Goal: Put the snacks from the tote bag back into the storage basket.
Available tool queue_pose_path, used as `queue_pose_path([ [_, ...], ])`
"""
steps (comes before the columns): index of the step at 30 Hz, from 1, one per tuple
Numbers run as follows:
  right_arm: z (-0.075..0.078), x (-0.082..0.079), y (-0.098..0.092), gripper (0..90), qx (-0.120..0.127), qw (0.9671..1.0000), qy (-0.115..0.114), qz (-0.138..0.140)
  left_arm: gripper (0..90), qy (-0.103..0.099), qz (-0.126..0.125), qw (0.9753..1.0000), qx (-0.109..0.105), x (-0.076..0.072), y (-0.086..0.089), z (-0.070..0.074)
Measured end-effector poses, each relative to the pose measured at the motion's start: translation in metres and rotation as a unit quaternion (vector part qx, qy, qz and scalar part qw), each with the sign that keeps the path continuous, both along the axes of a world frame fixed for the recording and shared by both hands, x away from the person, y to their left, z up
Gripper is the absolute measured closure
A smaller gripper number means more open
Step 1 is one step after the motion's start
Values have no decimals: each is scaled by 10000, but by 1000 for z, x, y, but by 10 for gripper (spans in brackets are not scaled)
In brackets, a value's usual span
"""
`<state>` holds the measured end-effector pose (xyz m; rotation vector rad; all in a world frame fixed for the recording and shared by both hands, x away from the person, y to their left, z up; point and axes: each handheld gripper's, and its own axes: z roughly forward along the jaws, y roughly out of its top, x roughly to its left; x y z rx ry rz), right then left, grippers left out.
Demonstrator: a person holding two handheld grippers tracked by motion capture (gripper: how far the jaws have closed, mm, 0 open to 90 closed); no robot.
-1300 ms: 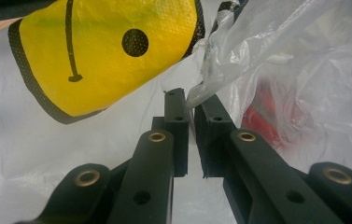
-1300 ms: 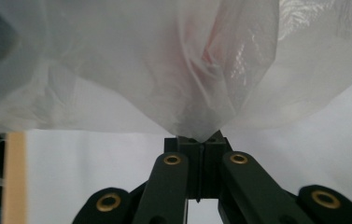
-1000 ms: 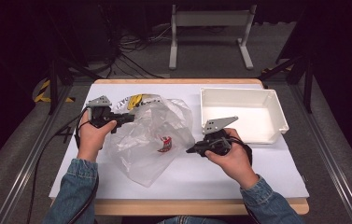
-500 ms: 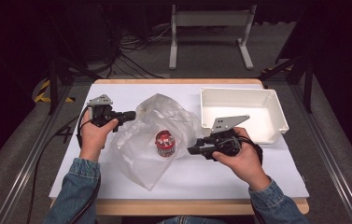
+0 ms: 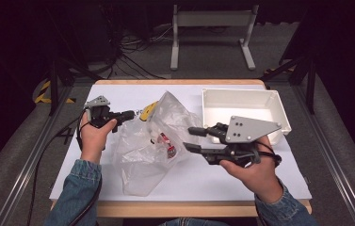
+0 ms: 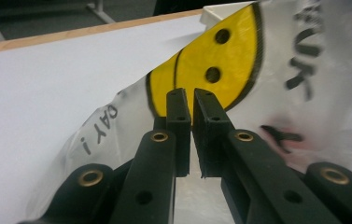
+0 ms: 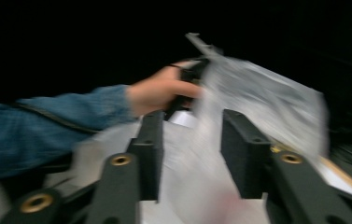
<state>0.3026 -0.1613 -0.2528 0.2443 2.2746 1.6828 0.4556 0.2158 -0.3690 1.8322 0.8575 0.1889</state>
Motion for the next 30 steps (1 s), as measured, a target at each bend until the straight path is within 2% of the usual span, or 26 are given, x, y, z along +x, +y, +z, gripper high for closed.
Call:
queue_pose_path([
  [1, -2, -4, 19, 749, -334, 9983, 144, 459, 840, -56, -69, 10000, 3, -6, 0, 6],
  [2, -4, -4, 28, 775, -578, 9969, 114, 523, 832, -146, -111, 9998, 32, -11, 1, 11],
  [3, -7, -2, 37, 790, -821, 9952, 94, 526, 827, -210, -171, 9996, 52, -17, 1, 16],
  [4, -7, -2, 37, 790, -821, 9952, 94, 526, 827, -259, -205, 9995, 21, -24, 1, 22],
  [5, -15, 9, 50, 797, -1167, 9923, 134, 404, 821, -340, -256, 9991, 35, -31, 1, 28],
  [6, -20, 17, 54, 801, -1254, 9914, 203, 299, 818, -480, -382, 9981, 57, -46, 0, 39],
  [7, -20, 17, 54, 801, -1254, 9914, 203, 299, 815, -480, -382, 9981, 57, -46, 0, 39],
  [8, -28, 33, 57, 806, -1380, 9900, 283, 65, 813, -683, -524, 9962, 141, -61, -1, 50],
  [9, -31, 40, 57, 806, -1399, 9896, 326, -31, 810, -683, -524, 9962, 141, -61, -1, 50],
  [10, -33, 44, 56, 806, -1387, 9896, 364, -87, 807, -692, -554, 9960, 114, -66, -2, 53],
  [11, -35, 50, 55, 806, -1356, 9897, 441, -152, 803, -779, -672, 9946, 137, -77, -3, 60],
  [12, -35, 50, 55, 806, -1356, 9897, 441, -152, 799, -779, -672, 9946, 137, -77, -3, 60],
  [13, -39, 57, 52, 805, -1334, 9894, 514, -246, 796, -796, -752, 9939, 119, -84, -4, 63],
  [16, -41, 62, 50, 802, -1313, 9892, 573, -300, 781, -770, -816, 9936, 151, -90, -4, 66],
  [17, -43, 66, 47, 796, -1262, 9893, 641, -351, 770, -826, -889, 9925, 175, -96, -6, 69],
  [20, -44, 71, 43, 788, -1193, 9896, 692, -415, 720, -868, -955, 9915, 187, -103, -9, 73],
  [21, -44, 71, 43, 788, -1193, 9896, 692, -415, 720, -889, -1048, 9903, 185, -107, -11, 75],
  [22, -45, 72, 41, 784, -1153, 9898, 707, -442, 669, -937, -1180, 9884, 203, -111, -15, 77],
  [23, -45, 72, 40, 784, -1145, 9899, 711, -445, 661, -954, -1260, 9871, 250, -113, -18, 78],
  [24, -45, 72, 40, 784, -1145, 9899, 711, -445, 661, -954, -1260, 9871, 250, -113, -18, 78],
  [25, -46, 72, 39, 784, -1123, 9899, 735, -460, 670, -993, -1437, 9841, 318, -118, -24, 80],
  [27, -47, 71, 38, 787, -1118, 9898, 753, -466, 715, -1017, -1624, 9808, 363, -123, -31, 82],
  [28, -47, 71, 38, 788, -1115, 9898, 758, -468, 724, -1016, -1786, 9779, 374, -127, -36, 84],
  [29, -48, 71, 38, 789, -1115, 9897, 765, -470, 731, -1016, -1786, 9779, 374, -127, -36, 84],
  [30, -48, 71, 38, 789, -1115, 9897, 765, -470, 731, -1012, -1919, 9754, 383, -130, -40, 84],
])
